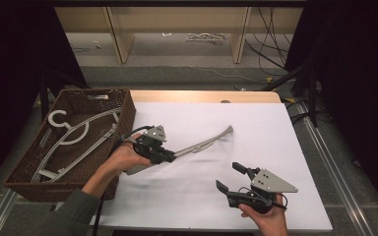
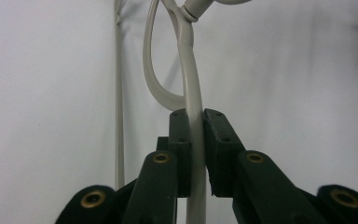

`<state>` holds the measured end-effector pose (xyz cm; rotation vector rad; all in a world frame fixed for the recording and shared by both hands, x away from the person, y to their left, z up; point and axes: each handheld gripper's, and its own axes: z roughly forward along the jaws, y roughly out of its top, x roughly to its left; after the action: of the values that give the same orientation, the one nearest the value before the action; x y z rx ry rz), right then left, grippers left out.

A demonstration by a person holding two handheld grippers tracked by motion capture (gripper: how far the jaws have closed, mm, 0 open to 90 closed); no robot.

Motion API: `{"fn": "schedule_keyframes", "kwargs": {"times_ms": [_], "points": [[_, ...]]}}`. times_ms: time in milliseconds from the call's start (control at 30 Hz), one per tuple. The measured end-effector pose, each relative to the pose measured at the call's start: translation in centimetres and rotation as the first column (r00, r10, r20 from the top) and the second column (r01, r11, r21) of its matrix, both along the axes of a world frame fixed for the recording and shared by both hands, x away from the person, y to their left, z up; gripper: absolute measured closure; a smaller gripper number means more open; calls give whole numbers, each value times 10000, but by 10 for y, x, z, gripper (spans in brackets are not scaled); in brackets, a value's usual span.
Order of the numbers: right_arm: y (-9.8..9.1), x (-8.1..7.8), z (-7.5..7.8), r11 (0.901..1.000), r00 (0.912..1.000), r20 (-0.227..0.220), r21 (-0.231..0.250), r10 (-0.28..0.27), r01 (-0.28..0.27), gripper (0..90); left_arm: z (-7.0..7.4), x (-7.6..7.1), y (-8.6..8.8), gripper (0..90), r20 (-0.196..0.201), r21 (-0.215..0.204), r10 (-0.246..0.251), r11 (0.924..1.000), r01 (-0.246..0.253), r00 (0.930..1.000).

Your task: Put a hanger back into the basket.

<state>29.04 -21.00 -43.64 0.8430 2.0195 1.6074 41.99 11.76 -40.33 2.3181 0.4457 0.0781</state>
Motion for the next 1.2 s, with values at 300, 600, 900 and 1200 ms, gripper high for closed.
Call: {"fn": "schedule_keyframes", "kwargs": {"times_ms": [300,600,900,1200], "points": [[1,48,-10,9769,9962,818,-2087,-303,468,235,2,-9,-1,819,27,-129,-16,9999,16,10000],[21,79,-14,9215,9877,1537,-3868,289,333,287,5,-18,0,818,84,-207,-308,9993,310,9995],[30,100,-23,8781,9839,1745,-4759,380,505,381,6,-24,0,818,59,-223,-462,9987,463,9989],[38,108,-25,8313,9660,2065,-5556,1556,-151,546,0,-26,4,817,-149,-41,-485,9988,484,9987]]}}
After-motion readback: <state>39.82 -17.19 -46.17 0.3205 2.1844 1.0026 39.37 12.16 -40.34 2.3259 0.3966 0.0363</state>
